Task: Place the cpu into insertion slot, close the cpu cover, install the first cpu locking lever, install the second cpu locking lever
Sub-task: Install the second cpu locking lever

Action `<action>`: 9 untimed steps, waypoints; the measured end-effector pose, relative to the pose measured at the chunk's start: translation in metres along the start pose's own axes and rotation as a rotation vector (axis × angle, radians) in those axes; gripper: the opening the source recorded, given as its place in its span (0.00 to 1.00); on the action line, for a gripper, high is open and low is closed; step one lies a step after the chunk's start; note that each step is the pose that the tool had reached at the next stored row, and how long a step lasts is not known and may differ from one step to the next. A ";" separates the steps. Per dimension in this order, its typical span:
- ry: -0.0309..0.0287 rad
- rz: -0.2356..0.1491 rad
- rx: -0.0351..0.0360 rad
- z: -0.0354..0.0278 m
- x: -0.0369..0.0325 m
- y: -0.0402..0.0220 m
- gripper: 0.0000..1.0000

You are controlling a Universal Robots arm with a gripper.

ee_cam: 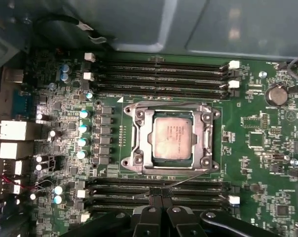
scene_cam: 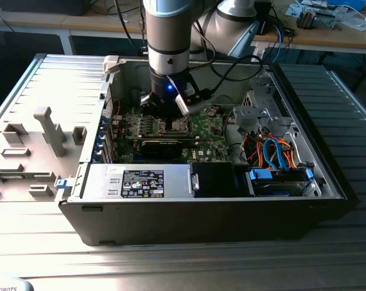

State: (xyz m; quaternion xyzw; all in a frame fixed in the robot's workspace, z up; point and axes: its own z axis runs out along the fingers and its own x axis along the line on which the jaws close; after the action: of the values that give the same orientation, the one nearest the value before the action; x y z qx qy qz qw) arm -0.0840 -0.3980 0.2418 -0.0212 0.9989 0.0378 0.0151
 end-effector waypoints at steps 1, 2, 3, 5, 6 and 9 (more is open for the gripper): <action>-0.0003 0.000 -0.0052 0.0021 0.0015 -0.0006 0.11; -0.0003 -0.001 -0.0080 0.0042 0.0023 -0.0008 0.11; -0.0002 -0.002 -0.0106 0.0056 0.0032 -0.0009 0.11; -0.0002 -0.007 -0.0171 0.0095 0.0057 -0.0011 0.11; 0.0000 -0.009 -0.0190 0.0118 0.0075 -0.0012 0.11; 0.0007 -0.020 -0.0247 0.0201 0.0139 -0.0016 0.11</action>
State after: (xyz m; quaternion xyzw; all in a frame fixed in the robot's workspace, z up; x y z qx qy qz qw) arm -0.0973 -0.3986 0.2212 -0.0315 0.9981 0.0500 0.0149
